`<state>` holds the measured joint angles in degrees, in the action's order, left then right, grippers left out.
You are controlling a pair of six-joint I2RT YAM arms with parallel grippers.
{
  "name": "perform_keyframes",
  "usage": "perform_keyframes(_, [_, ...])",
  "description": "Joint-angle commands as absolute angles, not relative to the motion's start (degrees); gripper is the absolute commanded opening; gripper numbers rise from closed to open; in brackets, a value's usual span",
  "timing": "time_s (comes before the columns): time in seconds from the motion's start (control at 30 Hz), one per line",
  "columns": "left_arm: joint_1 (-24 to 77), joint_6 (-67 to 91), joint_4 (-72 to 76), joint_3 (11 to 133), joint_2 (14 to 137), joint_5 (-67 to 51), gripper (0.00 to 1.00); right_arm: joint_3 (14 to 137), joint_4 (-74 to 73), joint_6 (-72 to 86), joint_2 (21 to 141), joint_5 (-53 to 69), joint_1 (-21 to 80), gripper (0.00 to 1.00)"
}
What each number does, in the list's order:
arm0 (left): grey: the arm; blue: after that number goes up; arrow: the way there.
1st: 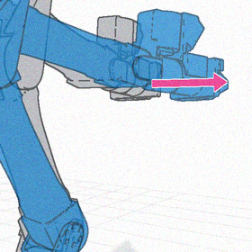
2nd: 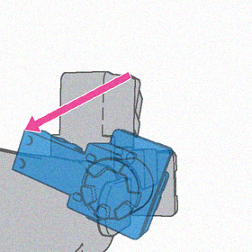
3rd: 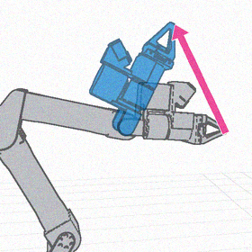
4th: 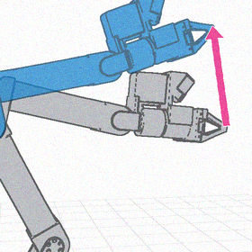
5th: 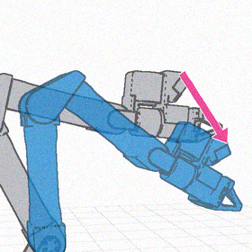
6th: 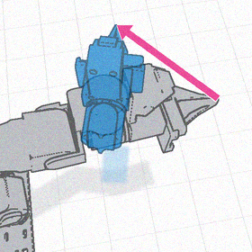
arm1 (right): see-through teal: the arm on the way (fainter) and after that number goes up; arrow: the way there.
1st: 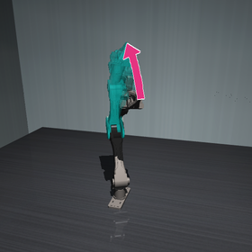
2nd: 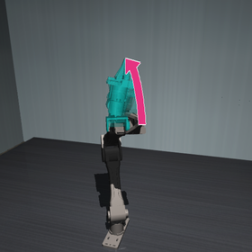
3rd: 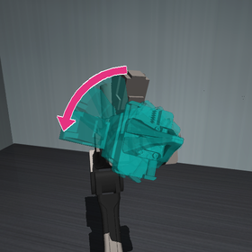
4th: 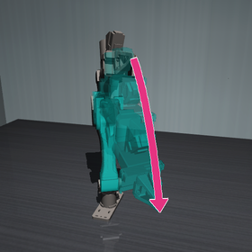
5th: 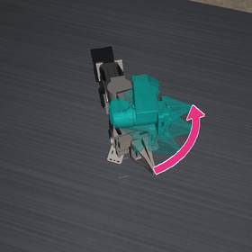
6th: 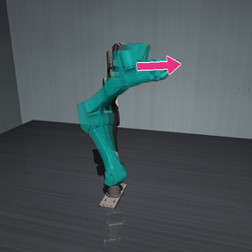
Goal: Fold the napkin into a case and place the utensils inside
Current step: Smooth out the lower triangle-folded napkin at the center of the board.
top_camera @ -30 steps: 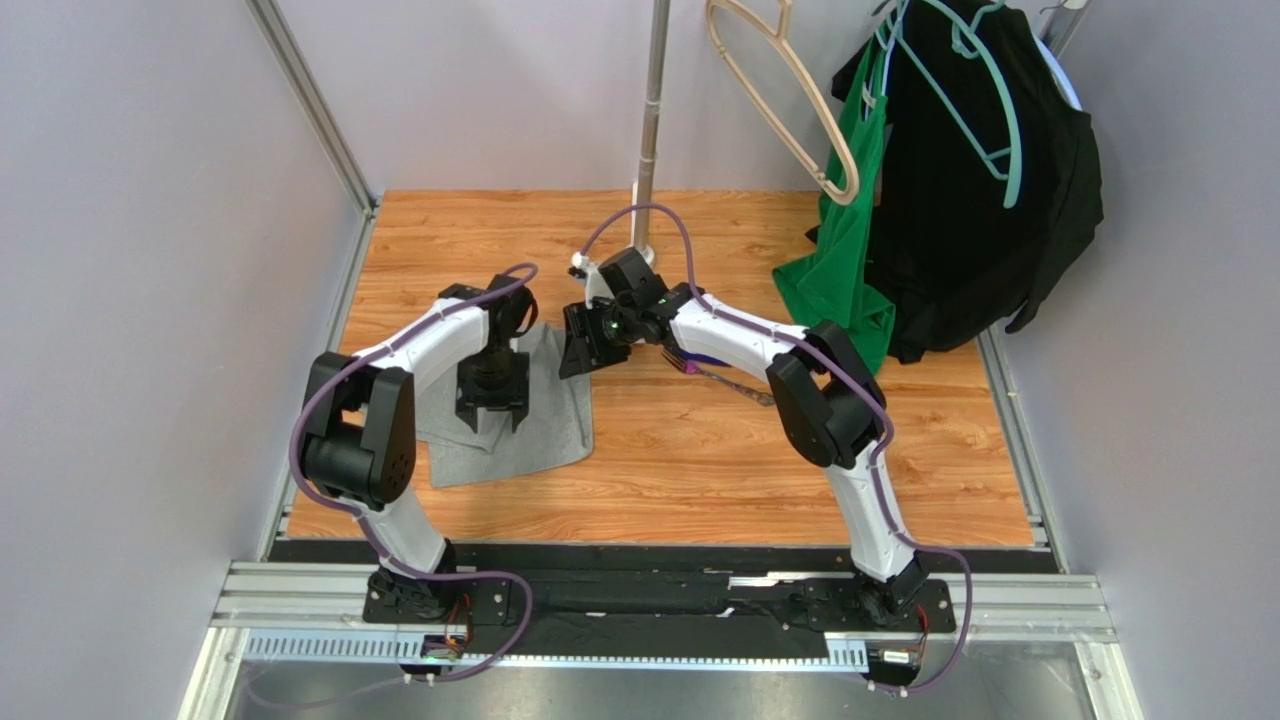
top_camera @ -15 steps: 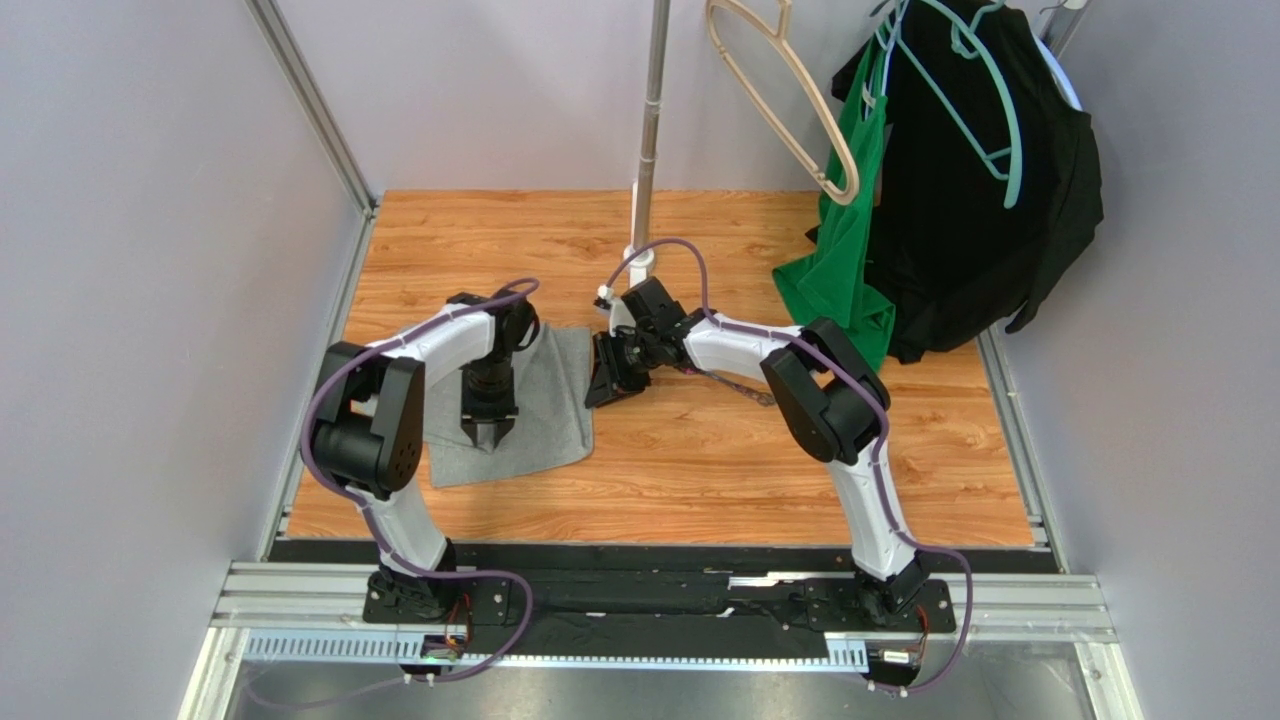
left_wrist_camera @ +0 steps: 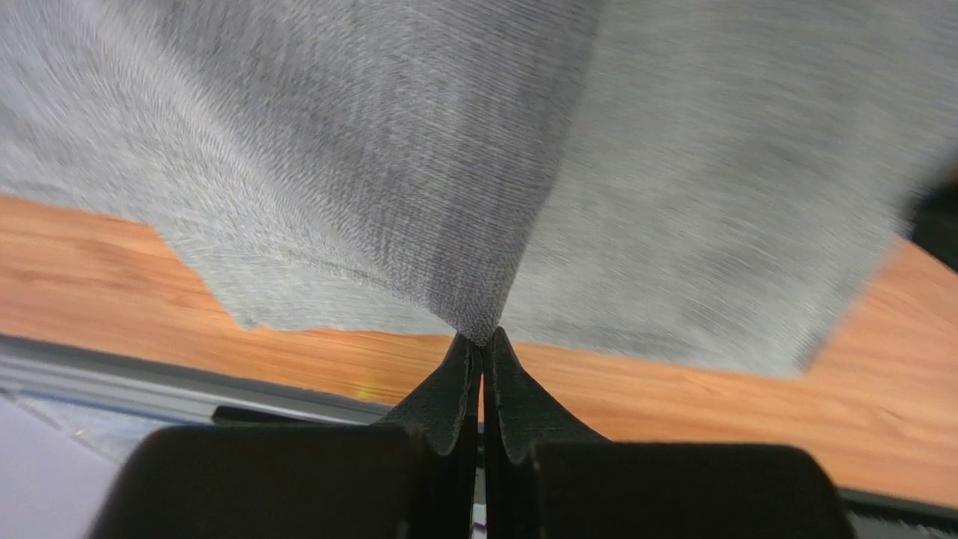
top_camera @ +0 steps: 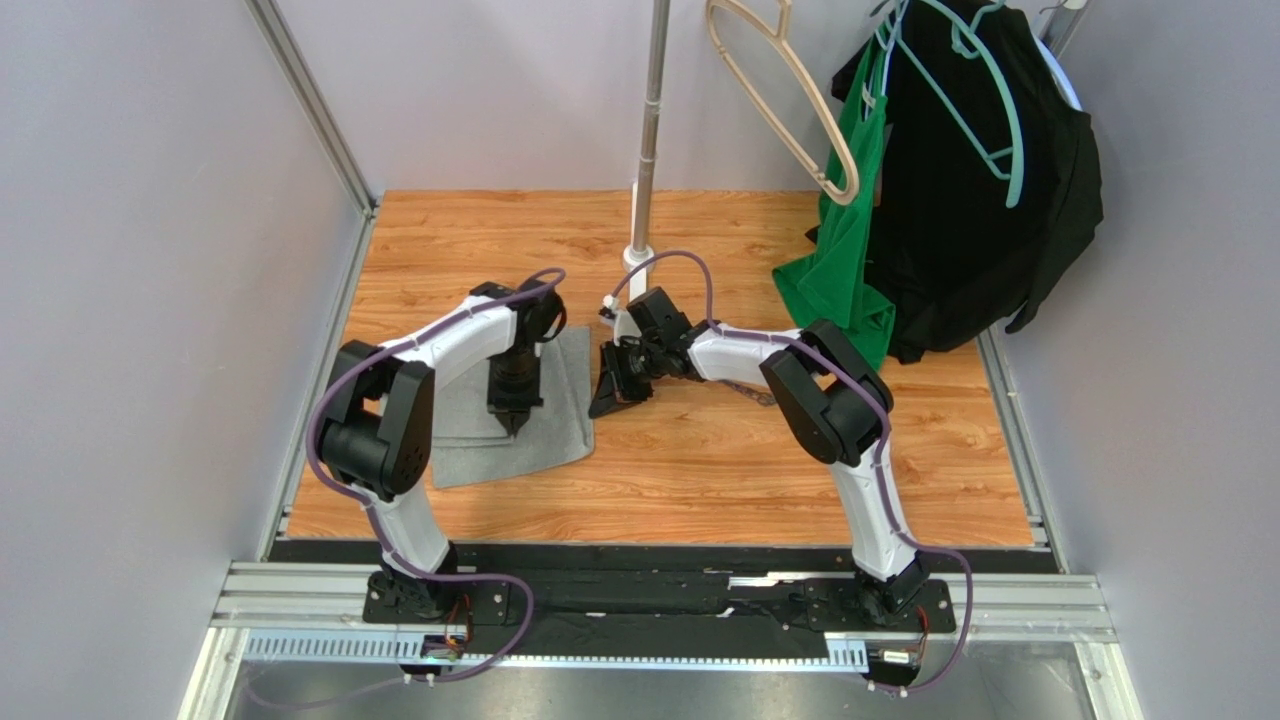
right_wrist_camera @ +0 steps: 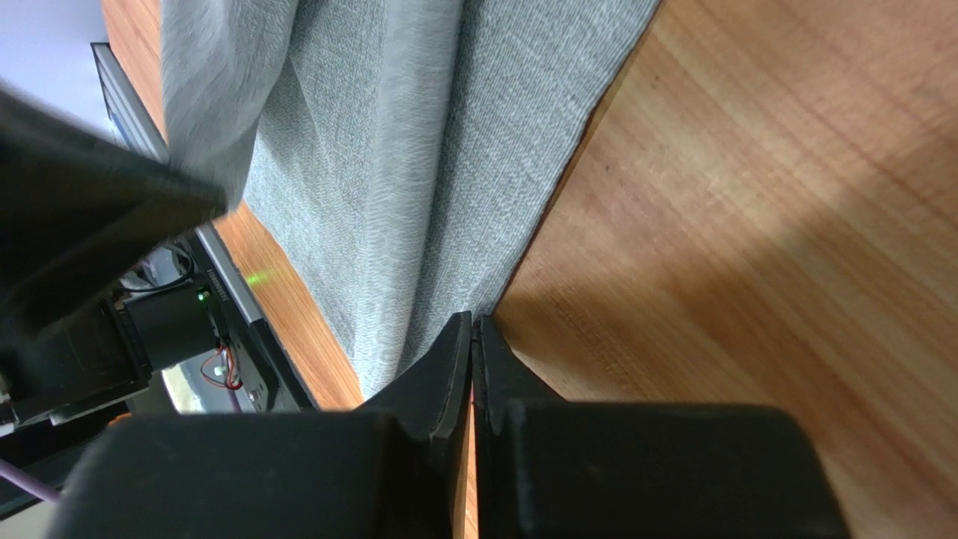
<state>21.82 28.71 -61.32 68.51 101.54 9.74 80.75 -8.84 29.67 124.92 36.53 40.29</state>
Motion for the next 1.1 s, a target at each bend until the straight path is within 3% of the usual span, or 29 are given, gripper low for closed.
perform_keyframes(0.0, [26.89, 31.98, -63.19, 73.65, 99.04, 1.59, 0.00, 79.54, -8.09, 30.76, 122.78, 35.24, 40.61, 0.03])
perform_keyframes(0.63, [36.03, 35.86, -62.14, 80.86, 109.60, -3.43, 0.00, 79.63, -8.35, 31.20, 123.75, 35.33, 40.78, 0.00])
perform_keyframes(1.07, [37.00, 37.44, -55.99, 77.69, 110.04, -13.09, 0.00, 79.63, -9.14, 30.94, 123.92, 34.28, 40.78, 0.00])
